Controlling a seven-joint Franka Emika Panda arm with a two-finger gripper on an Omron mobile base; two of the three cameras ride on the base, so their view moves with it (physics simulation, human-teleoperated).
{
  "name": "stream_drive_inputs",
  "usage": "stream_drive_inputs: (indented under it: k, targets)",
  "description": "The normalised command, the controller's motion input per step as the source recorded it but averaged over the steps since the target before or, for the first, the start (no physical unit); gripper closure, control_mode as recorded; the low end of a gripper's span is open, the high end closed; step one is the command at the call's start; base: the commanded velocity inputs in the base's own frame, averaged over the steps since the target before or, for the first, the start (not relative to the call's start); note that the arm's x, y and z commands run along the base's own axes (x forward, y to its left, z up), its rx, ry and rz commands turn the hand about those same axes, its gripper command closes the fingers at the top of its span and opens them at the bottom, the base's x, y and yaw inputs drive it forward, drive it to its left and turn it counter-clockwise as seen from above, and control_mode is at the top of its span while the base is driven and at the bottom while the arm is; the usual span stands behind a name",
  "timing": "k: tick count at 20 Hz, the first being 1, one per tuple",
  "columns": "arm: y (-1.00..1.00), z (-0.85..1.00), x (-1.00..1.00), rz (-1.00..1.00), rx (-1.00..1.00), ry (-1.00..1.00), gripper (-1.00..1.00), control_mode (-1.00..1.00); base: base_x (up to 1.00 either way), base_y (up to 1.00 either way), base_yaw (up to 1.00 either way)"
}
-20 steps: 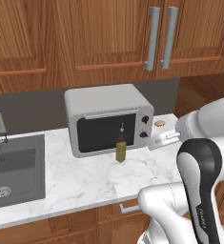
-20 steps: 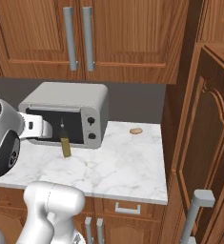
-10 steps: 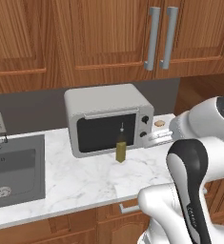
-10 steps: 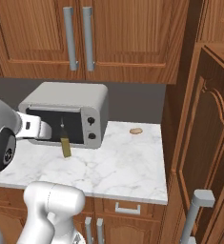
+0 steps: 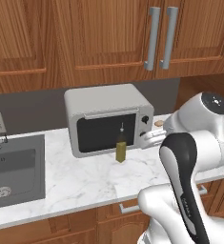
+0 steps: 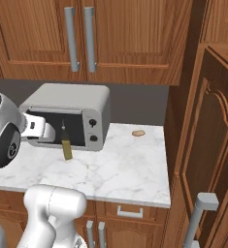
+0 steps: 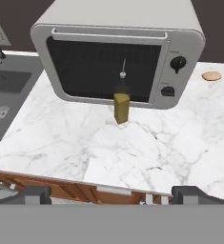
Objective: Pick the oil and vinegar bottle and oil and vinegar bottle from the counter and place them in the cabinet.
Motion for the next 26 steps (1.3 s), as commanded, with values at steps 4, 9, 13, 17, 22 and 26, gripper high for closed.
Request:
stream_drive_inputs:
  k: [4, 9, 13, 17, 22, 26]
  targets:
    - [-0.01, -0.03, 0.18, 0.0, 0.0, 0.02, -1.0, -1.0, 0.0, 0.0, 0.0]
    - [-0.03, -0.07, 0.18, 0.0, 0.0, -0.01, -1.0, -1.0, 0.0, 0.0, 0.0]
    - [0.0, -0.19, 0.11, 0.0, 0.0, -0.07, -1.0, -1.0, 0.0, 0.0, 0.0]
    - [0.0, -0.27, 0.12, 0.0, 0.0, -0.06, -1.0, -1.0, 0.0, 0.0, 0.0]
    - [0.0, -0.26, 0.18, 0.0, 0.0, -0.03, -1.0, -1.0, 0.0, 0.0, 0.0]
    - [0.0, -0.14, 0.29, 0.0, 0.0, 0.0, -1.0, -1.0, 0.0, 0.0, 0.0]
